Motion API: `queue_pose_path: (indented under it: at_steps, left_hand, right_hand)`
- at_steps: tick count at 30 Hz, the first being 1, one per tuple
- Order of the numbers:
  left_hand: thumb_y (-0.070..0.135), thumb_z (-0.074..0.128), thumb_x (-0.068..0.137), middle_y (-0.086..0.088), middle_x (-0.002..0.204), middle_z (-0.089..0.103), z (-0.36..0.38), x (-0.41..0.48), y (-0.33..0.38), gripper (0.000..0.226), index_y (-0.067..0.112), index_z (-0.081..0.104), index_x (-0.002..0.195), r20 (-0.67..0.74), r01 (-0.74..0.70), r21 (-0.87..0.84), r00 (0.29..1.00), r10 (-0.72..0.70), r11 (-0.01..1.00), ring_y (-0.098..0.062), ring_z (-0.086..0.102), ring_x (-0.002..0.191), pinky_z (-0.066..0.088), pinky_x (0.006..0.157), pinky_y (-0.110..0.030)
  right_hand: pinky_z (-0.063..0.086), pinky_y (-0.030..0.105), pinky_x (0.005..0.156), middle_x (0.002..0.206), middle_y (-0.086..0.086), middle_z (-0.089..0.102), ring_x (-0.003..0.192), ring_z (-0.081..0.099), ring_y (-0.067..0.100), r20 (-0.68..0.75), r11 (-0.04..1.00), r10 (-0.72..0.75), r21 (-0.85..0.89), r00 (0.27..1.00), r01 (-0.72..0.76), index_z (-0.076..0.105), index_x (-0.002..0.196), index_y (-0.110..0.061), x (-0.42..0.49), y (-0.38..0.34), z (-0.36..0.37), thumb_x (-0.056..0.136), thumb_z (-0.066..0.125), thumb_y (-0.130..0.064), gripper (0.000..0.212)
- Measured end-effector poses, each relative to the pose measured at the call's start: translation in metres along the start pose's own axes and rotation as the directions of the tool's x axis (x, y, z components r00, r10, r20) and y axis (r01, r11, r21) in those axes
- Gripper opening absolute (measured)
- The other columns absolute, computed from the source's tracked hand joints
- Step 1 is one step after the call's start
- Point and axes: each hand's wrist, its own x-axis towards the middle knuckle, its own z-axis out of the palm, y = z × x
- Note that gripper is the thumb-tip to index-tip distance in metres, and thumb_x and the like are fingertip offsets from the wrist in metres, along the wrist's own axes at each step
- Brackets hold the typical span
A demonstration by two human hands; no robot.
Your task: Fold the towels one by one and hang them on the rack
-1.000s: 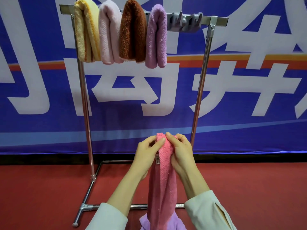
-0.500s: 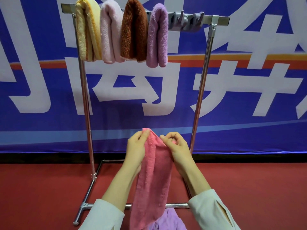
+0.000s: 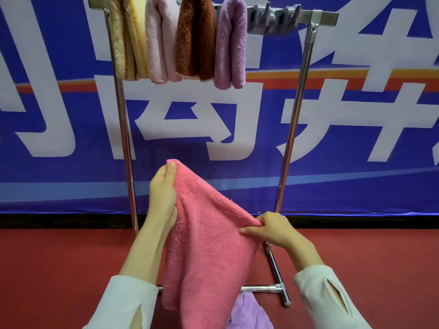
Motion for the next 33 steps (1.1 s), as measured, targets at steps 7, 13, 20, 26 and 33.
queue_pose_path:
  at_steps: [7,13,20,26,33]
  left_hand:
    - [0.03,0.046,0.101,0.001,0.074,0.052,-0.016,0.006,0.0,0.026,0.019,0.061,0.082,0.01,-0.055,0.072,0.998,0.054,0.996,-0.011,0.047,0.069,0.04,0.069,-0.031]
    - [0.032,0.045,0.101,0.0,0.073,0.048,-0.019,0.003,-0.004,0.026,0.02,0.06,0.083,0.042,-0.081,0.162,0.996,0.075,0.983,-0.012,0.044,0.068,0.038,0.066,-0.032]
    - [0.025,0.045,0.101,-0.001,0.072,0.05,-0.011,-0.005,-0.002,0.022,0.015,0.061,0.09,0.099,-0.107,0.161,0.991,0.092,0.981,-0.008,0.045,0.065,0.042,0.057,-0.019]
    - [0.026,0.046,0.1,0.0,0.07,0.05,-0.013,-0.003,0.002,0.022,0.019,0.061,0.086,0.098,-0.066,0.069,0.993,0.059,0.995,-0.009,0.047,0.063,0.043,0.062,-0.025]
    - [0.026,0.045,0.101,0.002,0.072,0.051,-0.015,-0.003,-0.003,0.022,0.019,0.061,0.087,0.061,-0.08,0.12,0.995,0.073,0.99,-0.008,0.047,0.065,0.042,0.063,-0.025]
  right_hand:
    - [0.047,0.035,0.088,0.12,0.01,0.065,0.109,0.061,0.031,0.058,0.953,0.27,-0.157,0.961,-0.258,0.061,0.118,-0.014,0.013,0.04,0.008,0.09,0.05,-0.029,0.033]
    - [0.048,0.04,0.094,0.129,0.013,0.061,0.115,0.059,0.031,0.068,0.929,0.353,-0.143,0.933,-0.341,0.048,0.137,-0.021,0.016,0.053,0.022,0.087,0.039,-0.017,0.05]
    - [0.042,0.038,0.09,0.121,0.023,0.064,0.115,0.056,0.04,-0.29,0.879,0.439,0.335,0.85,-0.34,0.063,0.123,-0.008,0.015,0.043,0.034,0.102,0.038,-0.027,0.038]
    - [0.05,0.037,0.082,0.078,0.012,0.075,0.088,0.069,0.034,-0.363,0.659,0.617,0.724,0.698,-0.206,0.077,0.082,-0.018,0.01,0.049,0.031,0.074,0.078,-0.043,0.026]
    - [0.05,0.036,0.074,0.063,0.004,0.067,0.074,0.068,0.031,-0.346,0.559,0.674,0.816,0.652,-0.145,0.068,0.068,-0.013,0.01,0.05,0.029,0.067,0.08,-0.013,0.013]
